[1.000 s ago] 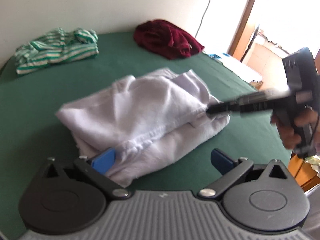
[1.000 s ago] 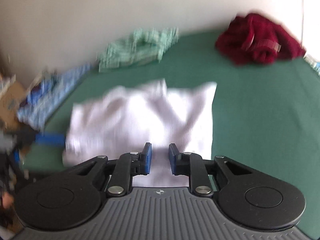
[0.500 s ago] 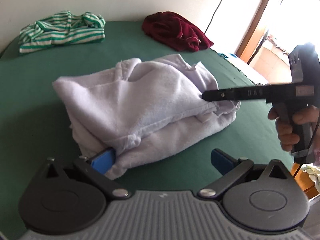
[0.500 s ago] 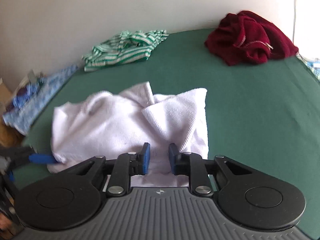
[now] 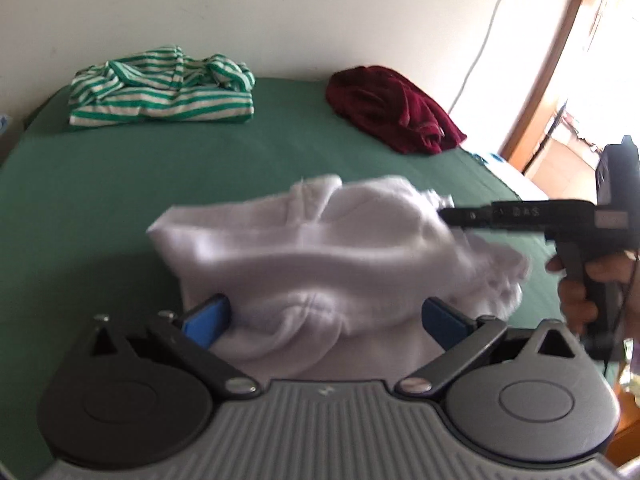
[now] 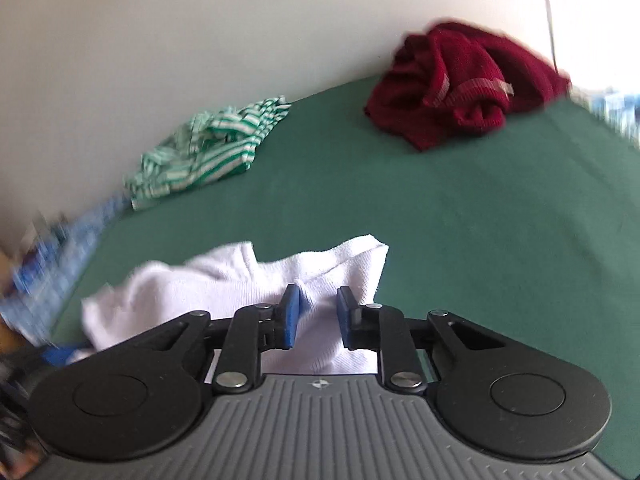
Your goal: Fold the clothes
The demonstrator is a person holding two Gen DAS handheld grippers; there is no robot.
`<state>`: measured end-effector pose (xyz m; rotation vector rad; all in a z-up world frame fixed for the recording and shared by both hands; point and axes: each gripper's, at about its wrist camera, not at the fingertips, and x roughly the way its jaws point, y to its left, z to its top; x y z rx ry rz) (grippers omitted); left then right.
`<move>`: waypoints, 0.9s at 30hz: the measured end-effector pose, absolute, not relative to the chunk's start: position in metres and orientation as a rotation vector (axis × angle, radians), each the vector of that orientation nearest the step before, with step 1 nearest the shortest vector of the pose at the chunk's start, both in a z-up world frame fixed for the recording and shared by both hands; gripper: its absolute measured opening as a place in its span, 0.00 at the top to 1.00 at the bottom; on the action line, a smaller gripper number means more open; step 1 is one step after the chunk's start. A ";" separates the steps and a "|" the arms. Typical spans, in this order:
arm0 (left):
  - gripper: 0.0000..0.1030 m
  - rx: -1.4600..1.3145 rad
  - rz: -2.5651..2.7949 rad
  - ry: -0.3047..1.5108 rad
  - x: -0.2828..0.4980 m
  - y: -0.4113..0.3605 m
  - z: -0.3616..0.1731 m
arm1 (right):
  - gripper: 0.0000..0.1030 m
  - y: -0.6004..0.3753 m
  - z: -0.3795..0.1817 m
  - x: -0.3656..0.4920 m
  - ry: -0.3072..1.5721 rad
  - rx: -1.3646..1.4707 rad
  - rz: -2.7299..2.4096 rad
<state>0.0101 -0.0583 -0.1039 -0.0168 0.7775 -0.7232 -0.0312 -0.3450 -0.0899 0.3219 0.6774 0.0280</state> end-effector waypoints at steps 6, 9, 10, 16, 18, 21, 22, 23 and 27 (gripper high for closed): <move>0.01 -0.067 -0.844 0.786 -0.006 -0.047 -0.093 | 0.75 -0.339 -0.072 -0.063 0.575 0.402 0.028; 0.01 -0.014 -0.853 0.839 -0.005 -0.055 -0.106 | 0.69 -0.319 -0.080 -0.073 0.624 0.298 0.058; 0.01 0.002 -0.864 0.833 -0.008 -0.054 -0.106 | 0.69 -0.315 -0.087 -0.075 0.653 0.259 0.030; 0.01 0.114 -0.959 0.707 -0.029 -0.048 -0.073 | 0.69 -0.314 -0.075 -0.095 0.612 0.309 -0.051; 0.01 0.104 -0.990 0.658 -0.029 -0.049 -0.066 | 0.69 -0.312 -0.074 -0.097 0.597 0.323 -0.046; 0.01 0.080 -1.005 0.645 -0.018 -0.061 -0.071 | 0.70 -0.311 -0.086 -0.096 0.637 0.313 -0.054; 0.01 0.069 -0.989 0.693 -0.010 -0.066 -0.079 | 0.70 -0.311 -0.090 -0.095 0.650 0.310 -0.057; 0.01 0.057 -0.972 0.740 -0.002 -0.070 -0.087 | 0.70 -0.313 -0.092 -0.095 0.661 0.311 -0.051; 0.01 -0.002 -0.928 0.790 0.001 -0.066 -0.108 | 0.71 -0.333 -0.089 -0.091 0.701 0.348 0.028</move>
